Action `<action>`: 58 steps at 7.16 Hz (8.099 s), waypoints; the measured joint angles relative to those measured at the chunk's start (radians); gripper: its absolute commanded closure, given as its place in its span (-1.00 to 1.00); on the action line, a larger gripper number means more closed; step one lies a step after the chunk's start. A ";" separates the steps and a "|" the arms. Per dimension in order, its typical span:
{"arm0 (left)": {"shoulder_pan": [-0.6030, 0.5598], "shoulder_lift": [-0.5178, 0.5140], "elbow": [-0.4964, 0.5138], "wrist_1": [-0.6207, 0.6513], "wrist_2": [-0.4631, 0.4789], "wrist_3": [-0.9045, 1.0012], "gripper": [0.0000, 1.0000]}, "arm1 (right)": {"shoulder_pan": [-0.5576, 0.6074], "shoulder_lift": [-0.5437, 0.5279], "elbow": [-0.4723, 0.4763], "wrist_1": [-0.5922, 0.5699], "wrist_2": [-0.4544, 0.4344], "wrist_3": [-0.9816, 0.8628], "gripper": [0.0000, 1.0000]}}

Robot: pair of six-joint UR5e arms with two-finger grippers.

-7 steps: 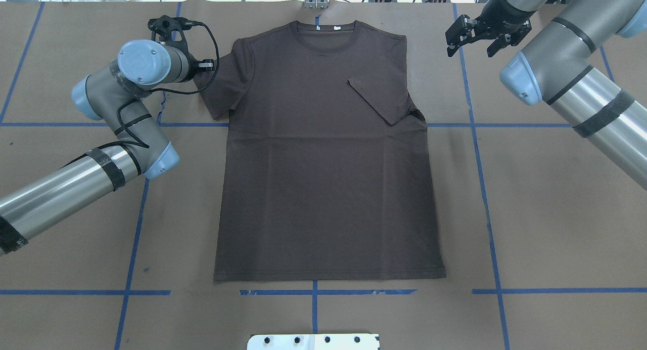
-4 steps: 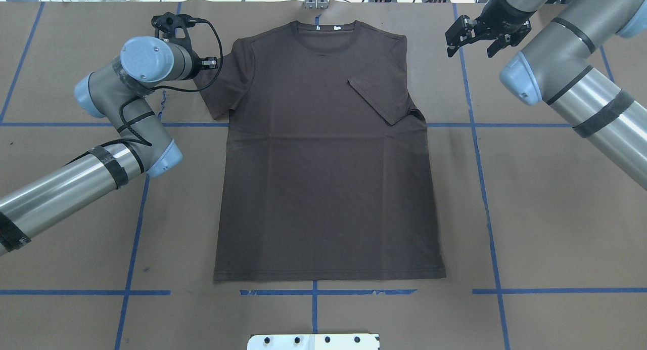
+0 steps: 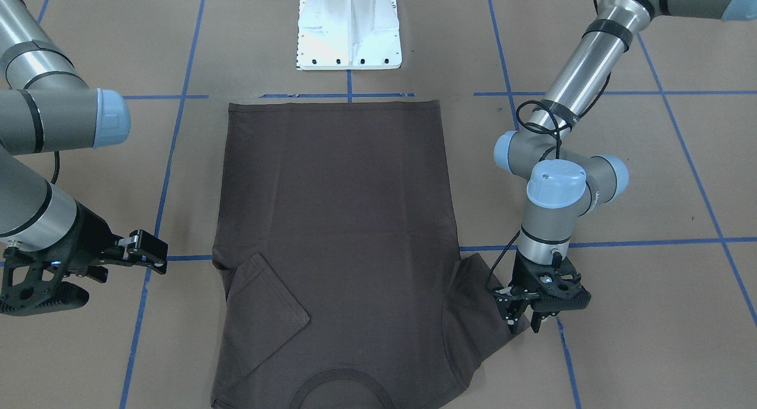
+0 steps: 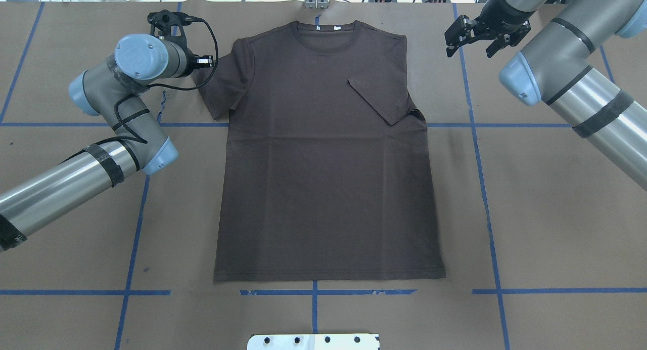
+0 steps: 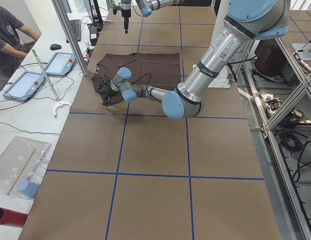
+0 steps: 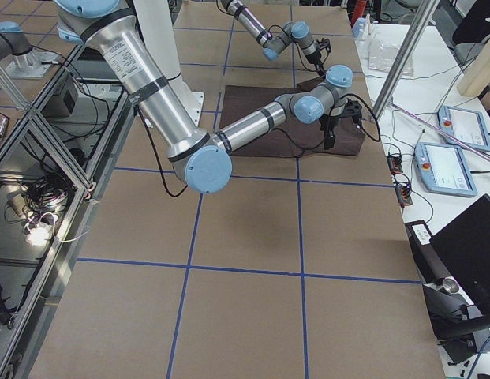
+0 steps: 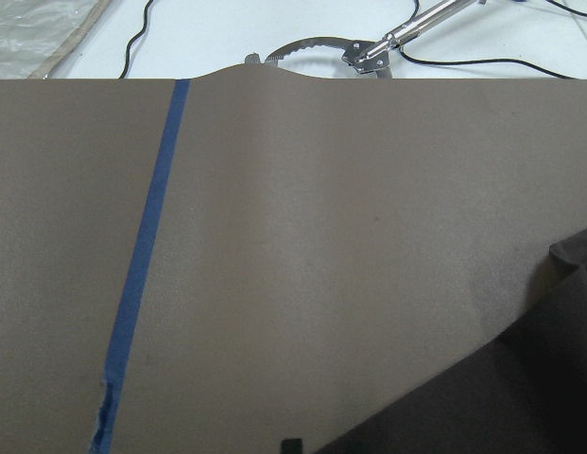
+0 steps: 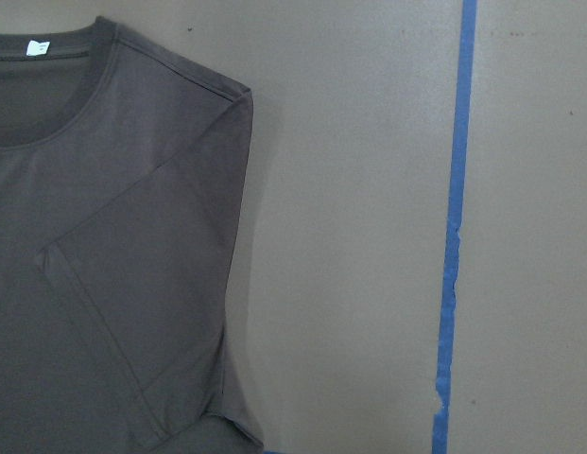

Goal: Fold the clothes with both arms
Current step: 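Lower the left gripper to the other sleeve and grasp it, then fold the sleeve inward across the shirt body with the left gripper, then move the right gripper to the nearer hem corner while the left arm withdraws, then lower the left gripper to the other hem corner and grasp both hem corners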

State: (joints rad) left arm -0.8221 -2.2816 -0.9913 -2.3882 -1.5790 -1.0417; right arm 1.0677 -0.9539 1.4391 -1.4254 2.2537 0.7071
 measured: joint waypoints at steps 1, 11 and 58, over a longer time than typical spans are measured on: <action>-0.002 0.001 0.001 0.000 -0.001 -0.005 -1.00 | 0.000 0.001 0.002 0.000 0.001 0.000 -1.00; 0.024 0.016 -0.004 -0.006 -0.004 -0.059 0.37 | -0.006 0.001 0.013 0.000 0.000 0.005 -1.00; 0.067 0.287 -0.823 0.373 -0.297 -0.139 -1.00 | -0.807 -0.552 0.565 0.156 -0.514 0.798 0.72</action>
State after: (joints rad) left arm -0.7554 -1.9948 -1.8147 -2.0156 -1.8761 -1.1808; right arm 0.2608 -1.5058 2.0046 -1.2689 1.7397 1.5054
